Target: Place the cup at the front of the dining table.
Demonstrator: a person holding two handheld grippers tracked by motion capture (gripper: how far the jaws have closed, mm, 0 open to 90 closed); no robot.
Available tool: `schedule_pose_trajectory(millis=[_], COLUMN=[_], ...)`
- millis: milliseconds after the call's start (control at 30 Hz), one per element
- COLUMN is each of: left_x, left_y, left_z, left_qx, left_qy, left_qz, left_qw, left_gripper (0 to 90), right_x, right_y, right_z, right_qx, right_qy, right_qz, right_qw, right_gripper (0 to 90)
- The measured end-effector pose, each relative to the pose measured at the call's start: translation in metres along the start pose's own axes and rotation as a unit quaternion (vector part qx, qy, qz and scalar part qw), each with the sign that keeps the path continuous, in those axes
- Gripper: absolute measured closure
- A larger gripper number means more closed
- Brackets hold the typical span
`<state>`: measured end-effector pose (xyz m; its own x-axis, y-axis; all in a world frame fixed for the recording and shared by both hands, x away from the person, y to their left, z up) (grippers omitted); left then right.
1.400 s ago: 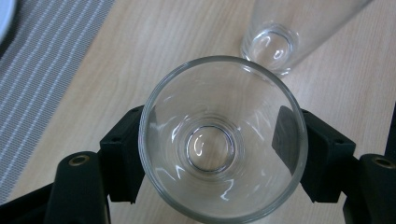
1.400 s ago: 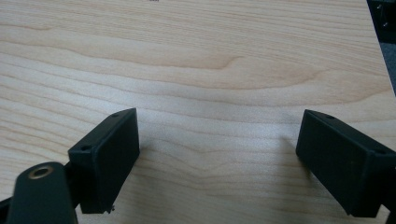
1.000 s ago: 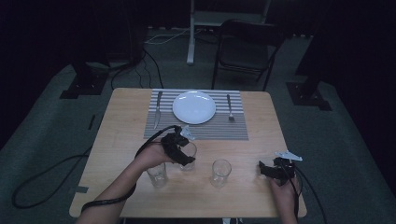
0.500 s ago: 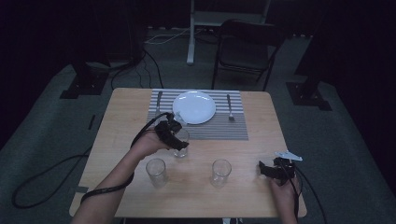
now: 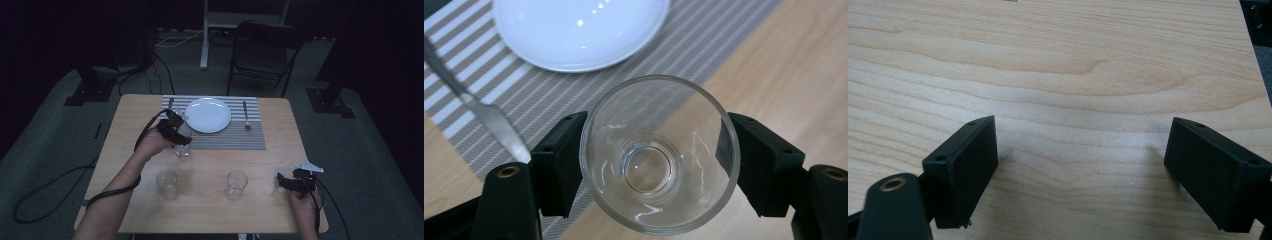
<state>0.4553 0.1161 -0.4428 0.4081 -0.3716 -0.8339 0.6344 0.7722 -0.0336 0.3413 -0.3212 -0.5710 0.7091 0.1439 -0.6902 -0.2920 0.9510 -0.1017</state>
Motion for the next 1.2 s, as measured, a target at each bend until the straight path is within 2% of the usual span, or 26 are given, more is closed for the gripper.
schedule_pose_trajectory(millis=[67,267,333,433,567,600,633,900,933,967,1100,1200], left_x=[0.004,0.012,0.017,0.019,0.020,0.020,0.021,0.029,0.030,0.032,0.036,0.041], left_y=[0.008,0.017,0.023,0.027,0.041,0.041,0.046,0.059,0.059,0.061,0.065,0.068], left_z=[0.004,0.013,0.020,0.024,0.029,0.029,0.031,0.035,0.035,0.036,0.036,0.034], left_qx=[-0.011,-0.028,-0.040,-0.043,-0.072,-0.072,-0.080,-0.105,-0.104,-0.113,-0.124,-0.125], left_qy=[-0.005,-0.009,-0.010,-0.011,-0.024,-0.024,-0.022,-0.034,-0.031,-0.033,-0.031,-0.025], left_qz=[0.017,0.021,0.030,0.038,0.046,0.046,0.046,0.053,0.053,0.056,0.063,0.065], left_qw=[0.9998,0.9993,0.9987,0.9983,0.9961,0.9961,0.9954,0.9925,0.9927,0.9915,0.9898,0.9897], left_gripper=[29.2,29.2,29.3,29.3,29.3,29.3,29.3,29.3,29.3,29.2,29.2,29.3], right_x=[0.000,0.000,0.000,0.000,0.000,0.000,0.000,0.000,0.000,0.000,0.000,0.000], right_y=[0.000,0.000,0.000,0.000,0.000,0.000,0.000,0.000,0.000,0.000,0.000,0.000], right_z=[0.000,0.000,0.000,0.000,0.000,0.000,0.000,0.000,0.000,0.000,0.000,0.000], right_qx=[0.000,0.000,0.000,0.000,0.000,0.000,0.001,0.001,0.001,0.001,0.001,0.001], right_qy=[0.000,0.000,0.000,0.000,0.000,0.000,0.000,0.000,0.000,0.000,0.000,0.000], right_qz=[0.000,0.000,0.000,0.000,0.000,0.000,0.000,-0.001,-0.001,-0.001,-0.001,-0.001], right_qw=[1.0000,1.0000,1.0000,1.0000,1.0000,1.0000,1.0000,1.0000,1.0000,1.0000,1.0000,1.0000], right_gripper=[13.5,13.6,13.6,13.6,13.7,13.7,14.1,14.1,14.1,14.1,14.1,14.1])
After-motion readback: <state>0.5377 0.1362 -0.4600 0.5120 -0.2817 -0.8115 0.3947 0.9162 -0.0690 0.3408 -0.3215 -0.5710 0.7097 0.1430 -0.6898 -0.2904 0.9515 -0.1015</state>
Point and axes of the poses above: each handheld gripper's, and its own axes: x roughly forward along the jaws, z roughly out of its top, y roughly to its left, the point moved 3 cm from there along x, roughly forward along the jaws, and after that the axes turned 9 degrees about -x, right-handed, at the moved point
